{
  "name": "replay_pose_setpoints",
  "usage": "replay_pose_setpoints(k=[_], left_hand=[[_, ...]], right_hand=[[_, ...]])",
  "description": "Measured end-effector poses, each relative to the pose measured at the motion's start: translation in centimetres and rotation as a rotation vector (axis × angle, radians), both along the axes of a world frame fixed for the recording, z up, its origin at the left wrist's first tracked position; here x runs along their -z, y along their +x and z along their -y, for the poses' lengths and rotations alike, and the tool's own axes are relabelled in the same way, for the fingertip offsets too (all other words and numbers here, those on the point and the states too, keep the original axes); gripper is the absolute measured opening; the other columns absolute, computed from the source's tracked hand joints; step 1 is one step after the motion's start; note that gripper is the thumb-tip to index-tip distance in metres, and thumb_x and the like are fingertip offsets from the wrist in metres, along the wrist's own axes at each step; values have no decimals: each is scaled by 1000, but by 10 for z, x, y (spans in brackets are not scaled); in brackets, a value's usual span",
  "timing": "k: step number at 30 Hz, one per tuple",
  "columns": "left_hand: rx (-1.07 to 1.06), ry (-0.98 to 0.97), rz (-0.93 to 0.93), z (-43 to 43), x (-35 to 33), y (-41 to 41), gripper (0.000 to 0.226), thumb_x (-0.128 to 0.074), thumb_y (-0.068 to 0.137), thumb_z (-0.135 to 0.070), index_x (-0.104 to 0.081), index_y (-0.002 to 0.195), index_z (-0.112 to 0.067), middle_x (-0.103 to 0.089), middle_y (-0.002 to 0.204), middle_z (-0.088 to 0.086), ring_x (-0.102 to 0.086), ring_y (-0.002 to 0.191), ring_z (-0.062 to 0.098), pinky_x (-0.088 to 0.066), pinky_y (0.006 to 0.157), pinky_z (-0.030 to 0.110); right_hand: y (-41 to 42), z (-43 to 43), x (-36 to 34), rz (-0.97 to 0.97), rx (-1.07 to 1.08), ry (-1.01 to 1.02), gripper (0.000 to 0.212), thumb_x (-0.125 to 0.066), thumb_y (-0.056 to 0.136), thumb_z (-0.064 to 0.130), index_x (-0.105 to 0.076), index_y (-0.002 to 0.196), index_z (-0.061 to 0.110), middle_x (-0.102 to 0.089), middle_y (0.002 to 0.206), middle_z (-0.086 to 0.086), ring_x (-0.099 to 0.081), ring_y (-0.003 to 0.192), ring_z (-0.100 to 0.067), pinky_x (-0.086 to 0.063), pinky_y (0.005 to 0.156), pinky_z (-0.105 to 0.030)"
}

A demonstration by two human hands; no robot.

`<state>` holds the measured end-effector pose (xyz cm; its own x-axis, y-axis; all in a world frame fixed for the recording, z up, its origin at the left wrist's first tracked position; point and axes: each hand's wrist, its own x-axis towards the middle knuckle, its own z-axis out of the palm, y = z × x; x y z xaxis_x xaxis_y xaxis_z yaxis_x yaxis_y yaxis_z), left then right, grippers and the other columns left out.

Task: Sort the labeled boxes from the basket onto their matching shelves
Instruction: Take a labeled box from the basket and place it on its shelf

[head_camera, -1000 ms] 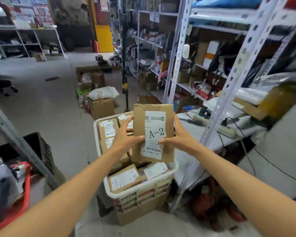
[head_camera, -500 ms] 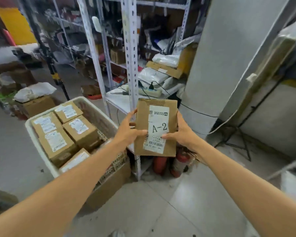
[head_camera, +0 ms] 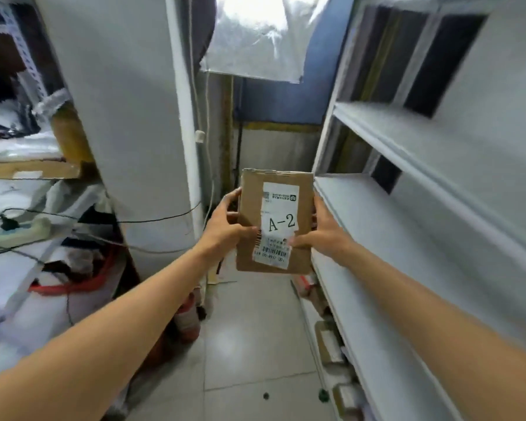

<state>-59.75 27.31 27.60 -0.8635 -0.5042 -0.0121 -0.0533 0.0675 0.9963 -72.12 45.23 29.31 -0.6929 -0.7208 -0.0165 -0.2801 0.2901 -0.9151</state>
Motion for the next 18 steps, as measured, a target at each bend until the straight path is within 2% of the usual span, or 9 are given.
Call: replay_pose_setpoints(k=[2,5,7,10,13,18], left_hand=[[108,-2,-9,-20,-10,-31,91,-77,70,2,-36,142,-36,-62,107,16,-63,101,30,-56,82,50],[274,-2,-19,-51,-21,-68,88,-75,74,2,-35,141,-38,-64,108,19,-66,99,30,-56,83,51],[381,9,-28,-73,-27,-84,85,-72,76,4,-35,141,-37,-64,108,17,-66,100,28,-58,80,48],[526,28,-39,-101,-31,-99,83,-70,77,7,-36,141,-34,-64,108,17,-64,103,31,-56,83,51],[653,49,-51,-127,-34,-105,82,-69,78,8,-37,140,-35,-59,117,22,-62,107,35,-53,87,55],[845,86,-77,-168,-28,-98,81,-66,78,10,-37,141,-33,-58,111,13,-64,99,28,-58,73,42]], right_hand=[[-11,-32,-5,-46,125,-11,110,-83,71,7,-10,149,33,-52,121,15,-56,112,-10,-57,75,-22],[-17,-74,-12,-100,317,5,105,-82,74,21,-11,148,40,-50,127,16,-51,117,-13,-53,89,-40],[-14,-100,-15,-120,439,11,104,-82,74,22,-11,148,41,-48,130,14,-47,119,-15,-49,93,-46],[-3,-135,-16,-152,585,8,102,-82,74,18,-13,147,40,-47,120,18,-47,115,-13,-50,89,-38],[17,-163,-16,-175,711,-1,102,-82,73,13,-15,146,36,-51,124,10,-50,114,-14,-50,90,-36],[62,-199,-11,-225,942,21,106,-84,69,9,-17,146,37,-53,107,22,-53,97,-1,-51,82,-28]])
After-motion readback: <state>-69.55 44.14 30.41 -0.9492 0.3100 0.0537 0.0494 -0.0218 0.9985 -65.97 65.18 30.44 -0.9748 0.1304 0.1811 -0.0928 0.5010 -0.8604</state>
